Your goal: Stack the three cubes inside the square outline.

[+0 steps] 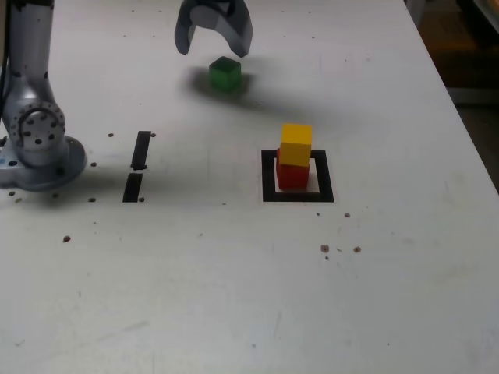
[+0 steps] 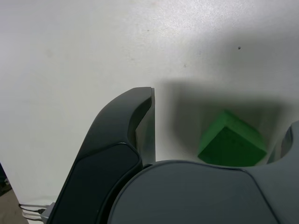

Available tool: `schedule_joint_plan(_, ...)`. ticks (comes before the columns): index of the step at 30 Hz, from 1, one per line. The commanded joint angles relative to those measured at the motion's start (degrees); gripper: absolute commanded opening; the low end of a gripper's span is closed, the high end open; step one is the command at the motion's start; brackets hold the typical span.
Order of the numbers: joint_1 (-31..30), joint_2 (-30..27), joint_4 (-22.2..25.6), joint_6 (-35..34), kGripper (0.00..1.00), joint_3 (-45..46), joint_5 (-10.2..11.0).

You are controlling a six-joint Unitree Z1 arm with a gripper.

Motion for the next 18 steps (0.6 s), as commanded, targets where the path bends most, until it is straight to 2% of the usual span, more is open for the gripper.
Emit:
schedule_joint_plan(1,0.02,1.28,-1.02,0.53,0.92,0.55,-0.97)
schedule_joint_plan(5,-0.16,2.17,-3.83,2.27,0.90,1.52,-3.76)
schedule_joint_plan(10,-0.25,2.75,-4.58,2.91,0.83,1.72,-4.72)
schedule_joint_plan(16,-0.35,2.14,-5.96,3.03,0.50,2.73,-5.59)
schedule_joint_plan(18,-0.53,1.78,-7.00,3.22,0.43,3.70,-6.28)
